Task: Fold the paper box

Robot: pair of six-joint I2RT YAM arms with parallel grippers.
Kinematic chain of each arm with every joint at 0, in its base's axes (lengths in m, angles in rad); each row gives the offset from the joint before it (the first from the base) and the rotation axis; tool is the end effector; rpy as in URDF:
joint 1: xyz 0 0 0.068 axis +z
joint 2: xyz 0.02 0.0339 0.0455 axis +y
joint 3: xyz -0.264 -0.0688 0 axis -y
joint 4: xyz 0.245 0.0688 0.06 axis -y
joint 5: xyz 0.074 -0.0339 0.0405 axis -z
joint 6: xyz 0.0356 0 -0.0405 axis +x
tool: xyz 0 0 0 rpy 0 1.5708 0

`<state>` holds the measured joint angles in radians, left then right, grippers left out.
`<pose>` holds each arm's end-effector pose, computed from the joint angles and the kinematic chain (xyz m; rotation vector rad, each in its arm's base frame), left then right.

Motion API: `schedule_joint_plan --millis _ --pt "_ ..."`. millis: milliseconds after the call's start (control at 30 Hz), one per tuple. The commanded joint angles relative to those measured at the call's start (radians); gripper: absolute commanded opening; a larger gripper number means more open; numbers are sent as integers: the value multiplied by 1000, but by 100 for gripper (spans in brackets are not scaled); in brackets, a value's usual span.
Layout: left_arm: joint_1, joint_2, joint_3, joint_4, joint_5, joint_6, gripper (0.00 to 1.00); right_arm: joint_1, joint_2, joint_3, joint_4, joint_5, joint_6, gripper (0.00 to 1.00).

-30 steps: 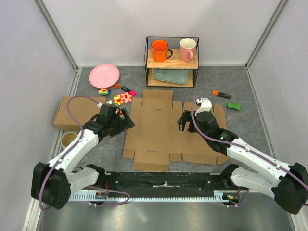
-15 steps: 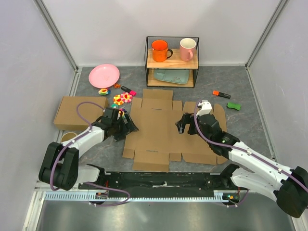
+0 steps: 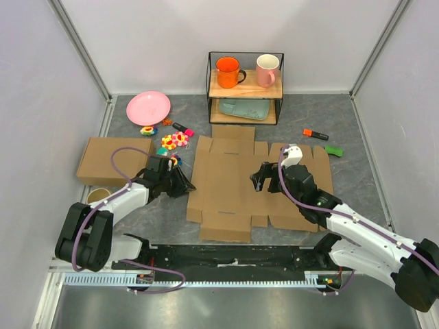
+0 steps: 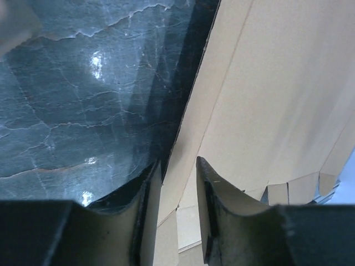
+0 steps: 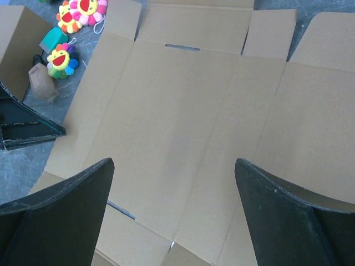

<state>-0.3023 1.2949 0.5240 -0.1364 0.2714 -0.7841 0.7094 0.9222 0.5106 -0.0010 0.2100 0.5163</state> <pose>0.2189 -0.0783 0.1545 -0.5024 2.5585 -0.7682 0.1632 0.1303 0.2372 -0.0561 2.0208 0.5847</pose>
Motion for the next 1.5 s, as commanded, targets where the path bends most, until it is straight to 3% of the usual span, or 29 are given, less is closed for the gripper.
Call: schedule_joint_plan --millis 0,233,500,1167,1267,1300,1400,1467 --pt "2 -34 11 46 55 8 34 -2 -2 6 41 -11 -2 98" --pt "-3 -62 39 47 106 32 2 -1 15 26 39 -6 -2 98" --pt "-57 -37 120 6 100 104 2 -1 46 48 39 -6 -7 98" --pt "-156 213 200 -43 28 103 24 -1 4 29 18 17 -24 98" --pt "-164 224 200 -31 34 97 20 -2 0 19 19 20 -21 98" --pt "-166 222 202 -26 35 95 10 -1 0 17 19 17 -21 98" --pt "-169 187 203 -26 31 106 2 -1 1 22 16 12 -18 98" --pt "-169 134 249 -101 11 140 2 -1 0 35 4 14 -22 98"
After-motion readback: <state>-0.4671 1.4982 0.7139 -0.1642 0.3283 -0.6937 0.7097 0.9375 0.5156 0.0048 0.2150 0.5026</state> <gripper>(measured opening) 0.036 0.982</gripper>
